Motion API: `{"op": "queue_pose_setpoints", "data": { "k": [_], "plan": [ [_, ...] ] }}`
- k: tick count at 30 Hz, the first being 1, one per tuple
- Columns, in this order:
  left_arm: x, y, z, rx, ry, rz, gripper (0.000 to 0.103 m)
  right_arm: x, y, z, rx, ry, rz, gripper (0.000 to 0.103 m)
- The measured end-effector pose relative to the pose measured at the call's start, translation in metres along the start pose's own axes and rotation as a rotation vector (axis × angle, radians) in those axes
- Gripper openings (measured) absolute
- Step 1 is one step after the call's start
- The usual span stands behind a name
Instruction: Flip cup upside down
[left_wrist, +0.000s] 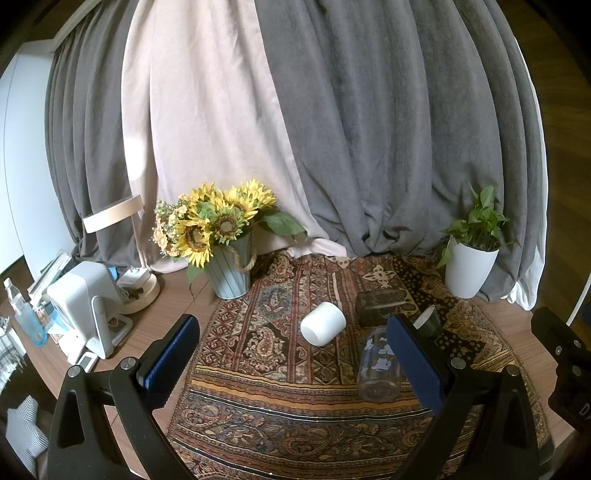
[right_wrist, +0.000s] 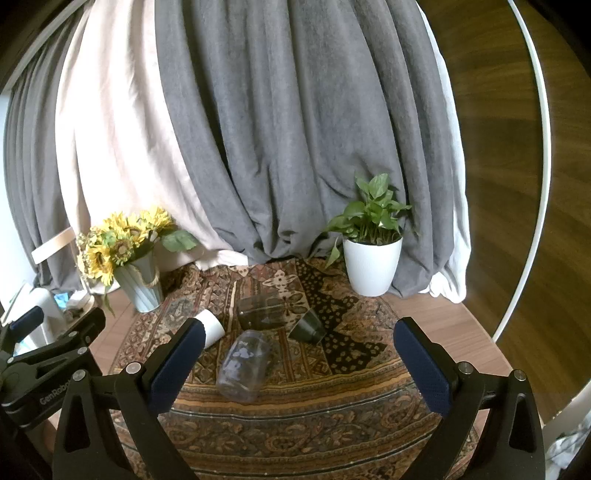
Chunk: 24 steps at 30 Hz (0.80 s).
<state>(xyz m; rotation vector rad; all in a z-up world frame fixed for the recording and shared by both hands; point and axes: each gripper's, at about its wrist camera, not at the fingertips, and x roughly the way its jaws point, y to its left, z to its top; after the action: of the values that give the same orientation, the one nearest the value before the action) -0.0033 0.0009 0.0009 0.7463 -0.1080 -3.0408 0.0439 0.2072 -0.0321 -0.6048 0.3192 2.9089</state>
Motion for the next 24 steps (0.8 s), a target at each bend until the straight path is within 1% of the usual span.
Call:
{"op": "queue_pose_setpoints", "data": {
  "k": [24],
  "plan": [
    [0.0005, -0.0003, 0.0016, 0.016, -0.012, 0.001, 0.103, 0.0005, 0.0007, 0.0006, 0.002, -0.001, -0.001, 0.103]
  ]
}}
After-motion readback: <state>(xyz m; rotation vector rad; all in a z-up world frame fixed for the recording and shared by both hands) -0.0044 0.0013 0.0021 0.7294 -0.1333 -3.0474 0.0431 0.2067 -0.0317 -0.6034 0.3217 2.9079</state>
